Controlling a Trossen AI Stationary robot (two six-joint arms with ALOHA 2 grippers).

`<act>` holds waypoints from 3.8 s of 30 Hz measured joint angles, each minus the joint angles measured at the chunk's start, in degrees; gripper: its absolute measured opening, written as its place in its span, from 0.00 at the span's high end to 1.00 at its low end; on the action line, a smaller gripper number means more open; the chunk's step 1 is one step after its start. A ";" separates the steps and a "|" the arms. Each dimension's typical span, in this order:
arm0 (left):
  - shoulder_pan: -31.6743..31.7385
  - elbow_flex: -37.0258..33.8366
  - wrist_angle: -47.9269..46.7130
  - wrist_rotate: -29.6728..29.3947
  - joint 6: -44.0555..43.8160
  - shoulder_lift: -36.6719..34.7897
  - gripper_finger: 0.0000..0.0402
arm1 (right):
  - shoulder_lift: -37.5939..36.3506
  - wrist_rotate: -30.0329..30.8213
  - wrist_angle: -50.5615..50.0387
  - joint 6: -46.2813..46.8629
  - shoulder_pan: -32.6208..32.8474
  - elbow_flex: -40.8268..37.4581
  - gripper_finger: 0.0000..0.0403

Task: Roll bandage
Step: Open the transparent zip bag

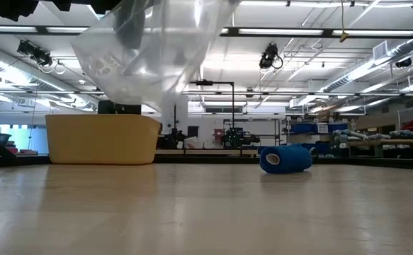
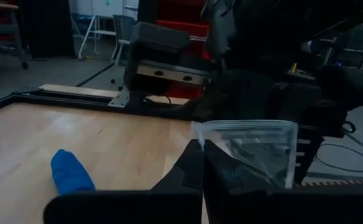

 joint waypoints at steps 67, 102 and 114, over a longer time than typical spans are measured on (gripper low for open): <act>-0.38 -8.20 9.72 -0.23 -1.45 0.00 1.00 | -11.85 14.95 -19.57 -2.11 5.21 -4.06 0.68; -6.51 -13.77 31.02 -0.45 17.40 -1.99 1.00 | -13.11 16.39 72.63 -11.19 6.45 -42.90 0.81; -8.59 -13.77 31.05 -3.22 18.93 -1.99 1.00 | -13.31 18.72 72.45 -11.43 8.17 -42.88 0.83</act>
